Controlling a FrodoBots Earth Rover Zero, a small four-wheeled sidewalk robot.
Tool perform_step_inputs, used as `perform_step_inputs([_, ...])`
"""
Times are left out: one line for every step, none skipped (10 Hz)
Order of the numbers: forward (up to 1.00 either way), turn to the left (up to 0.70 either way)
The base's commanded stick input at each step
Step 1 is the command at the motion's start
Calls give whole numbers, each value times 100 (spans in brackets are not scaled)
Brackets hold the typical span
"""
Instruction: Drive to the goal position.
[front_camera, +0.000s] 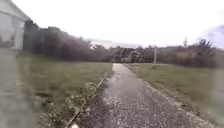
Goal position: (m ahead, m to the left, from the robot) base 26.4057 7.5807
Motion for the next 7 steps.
perform_step_inputs([100, 0])
perform_step_inputs([100, 0])
perform_step_inputs([100, 0])
perform_step_inputs([100, 0])
perform_step_inputs([100, 0])
perform_step_inputs([100, 0])
perform_step_inputs([100, 0])
